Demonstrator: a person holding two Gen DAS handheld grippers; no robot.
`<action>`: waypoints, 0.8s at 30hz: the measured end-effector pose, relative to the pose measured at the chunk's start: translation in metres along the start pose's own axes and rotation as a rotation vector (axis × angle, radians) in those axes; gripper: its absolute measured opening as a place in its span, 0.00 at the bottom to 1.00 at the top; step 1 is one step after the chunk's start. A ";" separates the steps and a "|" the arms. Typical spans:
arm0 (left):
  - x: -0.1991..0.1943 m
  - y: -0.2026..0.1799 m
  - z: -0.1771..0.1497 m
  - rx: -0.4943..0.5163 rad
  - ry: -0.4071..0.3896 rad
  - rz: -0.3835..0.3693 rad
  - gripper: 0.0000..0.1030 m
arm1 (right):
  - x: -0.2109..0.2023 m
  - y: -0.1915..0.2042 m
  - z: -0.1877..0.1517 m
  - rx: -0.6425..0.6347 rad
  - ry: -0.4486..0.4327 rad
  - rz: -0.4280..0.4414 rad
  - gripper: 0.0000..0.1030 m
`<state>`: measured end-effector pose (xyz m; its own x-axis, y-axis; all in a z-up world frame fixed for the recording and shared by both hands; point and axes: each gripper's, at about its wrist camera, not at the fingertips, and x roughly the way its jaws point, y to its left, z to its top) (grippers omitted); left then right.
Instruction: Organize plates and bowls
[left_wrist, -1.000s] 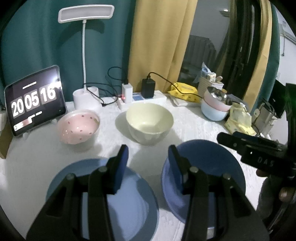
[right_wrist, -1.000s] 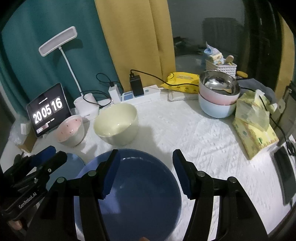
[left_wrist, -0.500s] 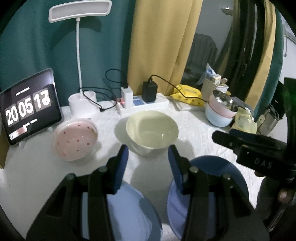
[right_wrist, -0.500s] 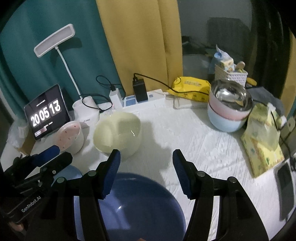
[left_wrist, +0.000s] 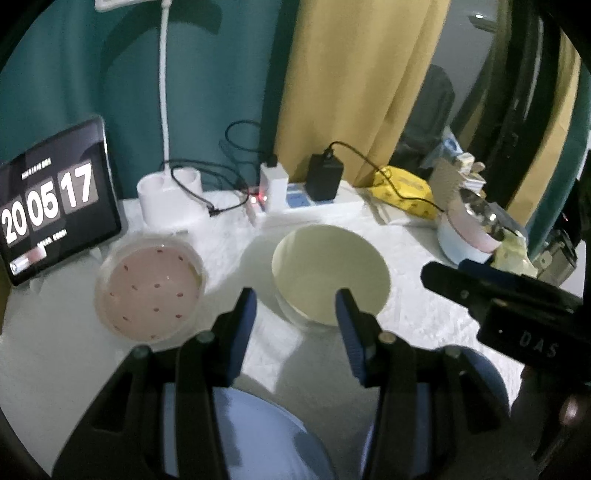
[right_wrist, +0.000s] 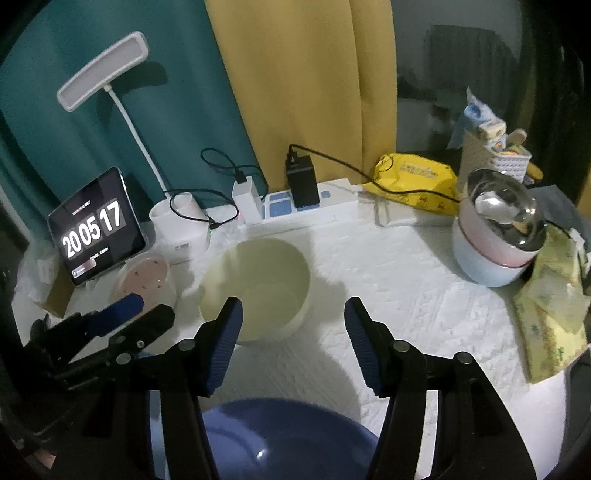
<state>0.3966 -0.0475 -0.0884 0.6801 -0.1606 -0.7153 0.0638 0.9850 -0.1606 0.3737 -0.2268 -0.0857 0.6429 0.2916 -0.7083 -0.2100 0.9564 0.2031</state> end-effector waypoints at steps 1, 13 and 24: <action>0.004 0.001 0.000 -0.005 0.007 0.001 0.45 | 0.005 0.000 0.001 0.011 0.007 0.001 0.59; 0.048 0.008 0.004 -0.029 0.083 0.008 0.45 | 0.063 -0.010 0.001 0.099 0.131 -0.030 0.39; 0.078 0.013 0.004 -0.036 0.129 0.032 0.44 | 0.093 -0.007 -0.005 0.103 0.205 -0.002 0.33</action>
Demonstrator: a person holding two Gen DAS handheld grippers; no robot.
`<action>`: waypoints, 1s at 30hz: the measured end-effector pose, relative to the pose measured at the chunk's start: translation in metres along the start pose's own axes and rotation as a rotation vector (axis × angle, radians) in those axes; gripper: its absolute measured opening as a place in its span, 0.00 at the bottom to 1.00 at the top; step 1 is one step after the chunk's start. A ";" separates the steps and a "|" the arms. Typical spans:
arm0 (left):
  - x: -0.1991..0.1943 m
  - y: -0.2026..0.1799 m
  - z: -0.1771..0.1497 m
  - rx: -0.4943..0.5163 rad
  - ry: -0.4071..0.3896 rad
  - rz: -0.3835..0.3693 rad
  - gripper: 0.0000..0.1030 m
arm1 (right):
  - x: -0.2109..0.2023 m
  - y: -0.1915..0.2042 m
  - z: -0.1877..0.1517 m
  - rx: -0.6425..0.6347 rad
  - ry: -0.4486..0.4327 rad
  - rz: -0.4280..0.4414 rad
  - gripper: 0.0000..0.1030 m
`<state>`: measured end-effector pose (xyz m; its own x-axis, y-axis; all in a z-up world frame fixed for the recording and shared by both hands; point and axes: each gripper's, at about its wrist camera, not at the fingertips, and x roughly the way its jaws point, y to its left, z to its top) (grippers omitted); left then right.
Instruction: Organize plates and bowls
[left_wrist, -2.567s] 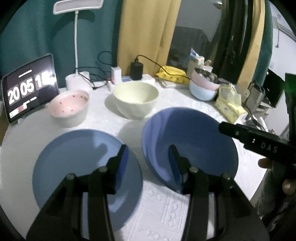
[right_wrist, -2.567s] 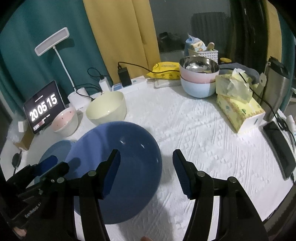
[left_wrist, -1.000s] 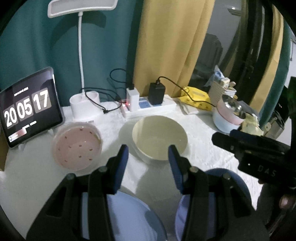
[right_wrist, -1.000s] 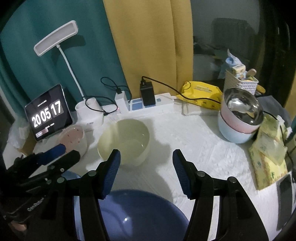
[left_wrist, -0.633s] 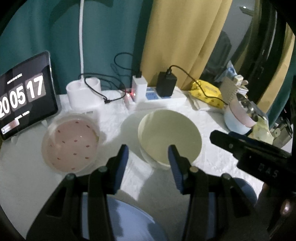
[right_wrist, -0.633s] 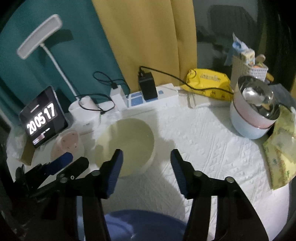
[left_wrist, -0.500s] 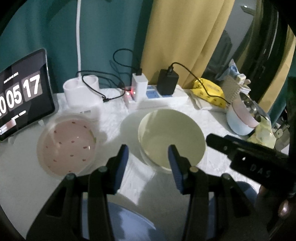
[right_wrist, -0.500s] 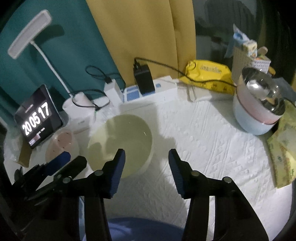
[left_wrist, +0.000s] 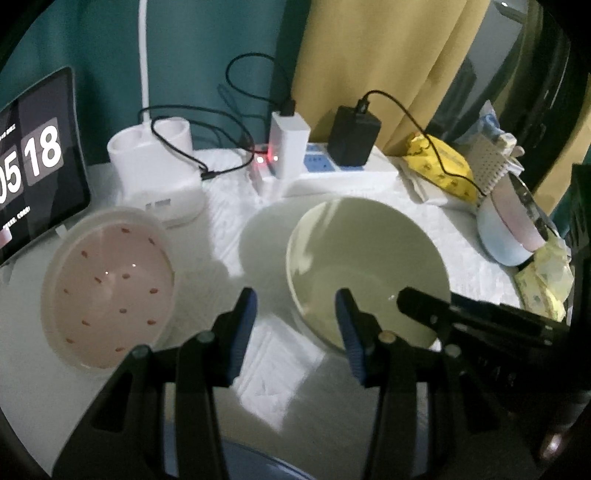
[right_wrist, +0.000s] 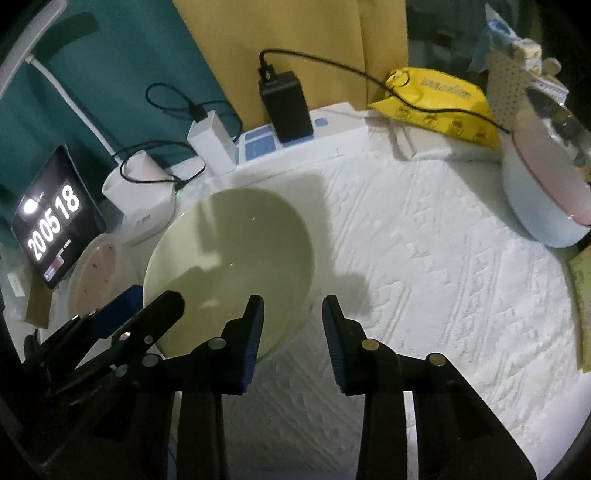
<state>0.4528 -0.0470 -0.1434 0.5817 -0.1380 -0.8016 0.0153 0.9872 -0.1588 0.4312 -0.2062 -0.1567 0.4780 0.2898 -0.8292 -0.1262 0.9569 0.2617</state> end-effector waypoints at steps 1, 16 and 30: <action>0.002 0.000 0.000 0.001 0.003 0.006 0.44 | 0.000 0.000 0.000 0.000 -0.001 0.001 0.32; 0.011 -0.007 -0.003 0.040 -0.010 -0.023 0.26 | 0.005 0.001 0.001 -0.017 -0.023 -0.004 0.27; -0.014 -0.011 -0.004 0.060 -0.067 -0.016 0.21 | -0.021 0.004 0.000 -0.033 -0.101 -0.029 0.17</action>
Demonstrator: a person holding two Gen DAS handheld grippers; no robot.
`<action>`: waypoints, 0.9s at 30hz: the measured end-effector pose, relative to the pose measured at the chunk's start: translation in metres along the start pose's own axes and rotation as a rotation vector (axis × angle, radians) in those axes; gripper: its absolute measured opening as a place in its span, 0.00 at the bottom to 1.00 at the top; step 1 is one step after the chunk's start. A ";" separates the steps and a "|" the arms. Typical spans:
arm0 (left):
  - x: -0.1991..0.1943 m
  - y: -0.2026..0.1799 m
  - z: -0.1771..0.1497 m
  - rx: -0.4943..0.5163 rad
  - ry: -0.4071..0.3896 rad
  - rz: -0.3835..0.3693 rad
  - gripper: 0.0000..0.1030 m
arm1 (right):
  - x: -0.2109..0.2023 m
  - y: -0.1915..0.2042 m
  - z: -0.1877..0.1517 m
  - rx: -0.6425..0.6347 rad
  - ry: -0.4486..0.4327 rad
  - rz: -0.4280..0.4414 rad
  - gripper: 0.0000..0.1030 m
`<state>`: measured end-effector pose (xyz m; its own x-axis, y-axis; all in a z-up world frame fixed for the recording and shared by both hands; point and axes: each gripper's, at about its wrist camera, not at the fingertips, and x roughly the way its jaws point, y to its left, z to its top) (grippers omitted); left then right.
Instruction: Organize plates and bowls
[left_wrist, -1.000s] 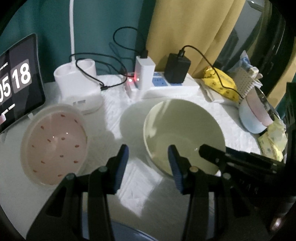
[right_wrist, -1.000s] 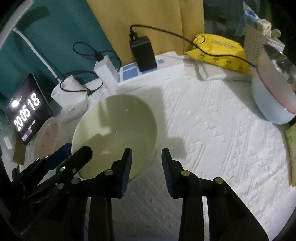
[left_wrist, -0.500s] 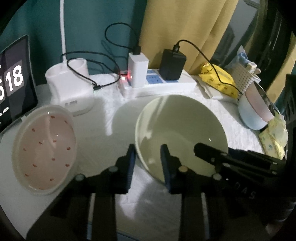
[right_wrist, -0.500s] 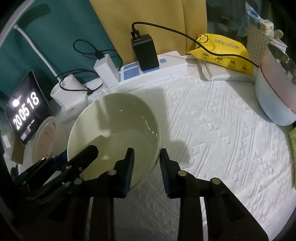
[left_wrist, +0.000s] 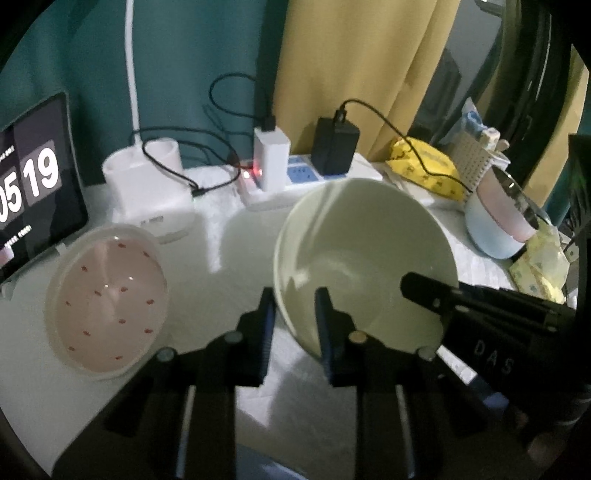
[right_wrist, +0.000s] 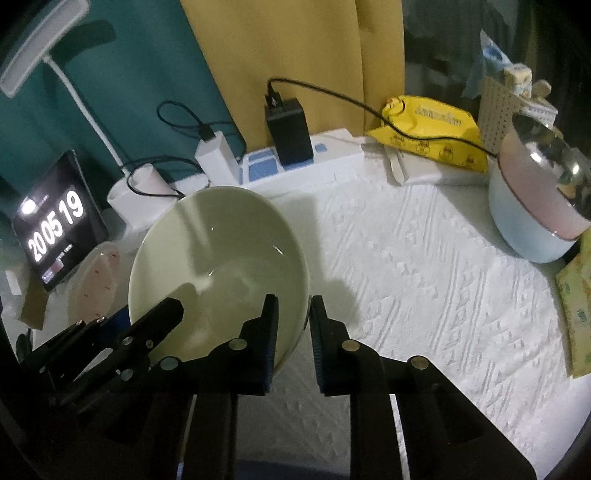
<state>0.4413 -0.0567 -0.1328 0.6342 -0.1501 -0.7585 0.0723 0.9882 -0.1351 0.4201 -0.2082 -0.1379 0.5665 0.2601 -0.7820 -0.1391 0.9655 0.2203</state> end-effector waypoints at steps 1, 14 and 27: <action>-0.003 0.000 0.000 -0.001 -0.007 0.000 0.21 | -0.003 0.001 0.000 0.000 -0.006 0.003 0.17; -0.049 -0.007 0.001 0.008 -0.082 -0.020 0.21 | -0.053 0.008 -0.002 -0.009 -0.099 0.014 0.17; -0.088 -0.022 -0.007 0.022 -0.130 -0.037 0.21 | -0.094 0.007 -0.015 -0.004 -0.148 0.018 0.17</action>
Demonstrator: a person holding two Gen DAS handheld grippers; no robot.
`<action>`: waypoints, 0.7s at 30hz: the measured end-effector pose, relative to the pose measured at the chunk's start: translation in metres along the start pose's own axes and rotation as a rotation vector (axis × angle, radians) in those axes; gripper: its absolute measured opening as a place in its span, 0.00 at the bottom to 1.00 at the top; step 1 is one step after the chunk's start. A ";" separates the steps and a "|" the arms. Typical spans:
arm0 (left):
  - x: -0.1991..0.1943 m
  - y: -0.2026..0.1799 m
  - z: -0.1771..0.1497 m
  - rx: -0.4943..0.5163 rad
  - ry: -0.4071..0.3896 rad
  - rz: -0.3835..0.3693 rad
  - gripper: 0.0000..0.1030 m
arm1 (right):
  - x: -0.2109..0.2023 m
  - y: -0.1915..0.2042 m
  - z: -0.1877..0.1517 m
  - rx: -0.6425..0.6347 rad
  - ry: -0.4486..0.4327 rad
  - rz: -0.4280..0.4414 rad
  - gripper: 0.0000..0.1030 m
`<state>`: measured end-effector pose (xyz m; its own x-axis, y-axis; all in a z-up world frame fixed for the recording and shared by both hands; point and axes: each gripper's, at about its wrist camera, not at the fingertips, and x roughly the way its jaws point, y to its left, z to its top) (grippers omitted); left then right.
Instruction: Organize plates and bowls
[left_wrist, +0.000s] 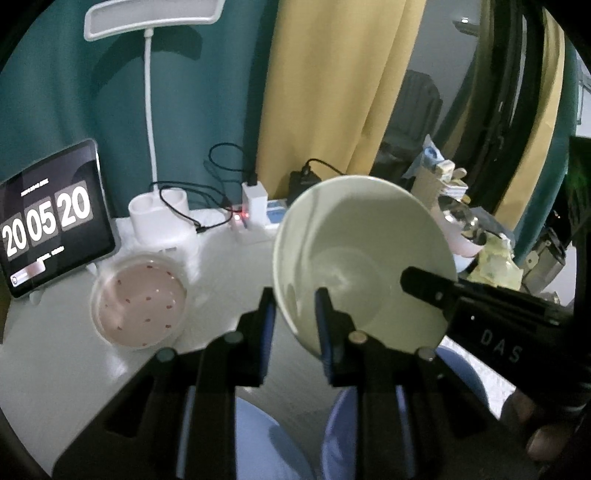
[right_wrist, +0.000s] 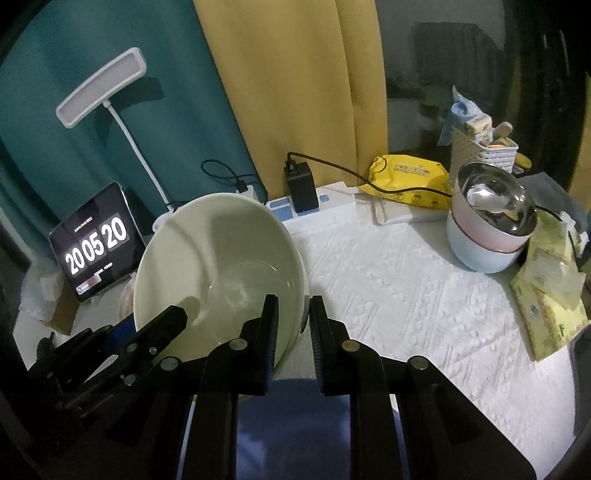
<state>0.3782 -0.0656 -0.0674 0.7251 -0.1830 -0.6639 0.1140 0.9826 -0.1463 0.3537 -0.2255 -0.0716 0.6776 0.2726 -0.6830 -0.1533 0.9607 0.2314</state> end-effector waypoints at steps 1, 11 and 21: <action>-0.002 -0.001 -0.001 0.001 -0.002 -0.001 0.21 | -0.004 0.000 -0.001 0.002 -0.004 0.000 0.17; -0.024 -0.014 -0.012 0.013 -0.008 -0.025 0.21 | -0.031 -0.006 -0.017 0.020 -0.017 -0.009 0.17; -0.038 -0.028 -0.032 0.030 0.009 -0.036 0.21 | -0.049 -0.016 -0.038 0.044 -0.012 -0.018 0.17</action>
<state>0.3260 -0.0874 -0.0617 0.7137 -0.2188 -0.6654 0.1607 0.9758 -0.1486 0.2949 -0.2520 -0.0681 0.6886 0.2547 -0.6789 -0.1098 0.9621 0.2496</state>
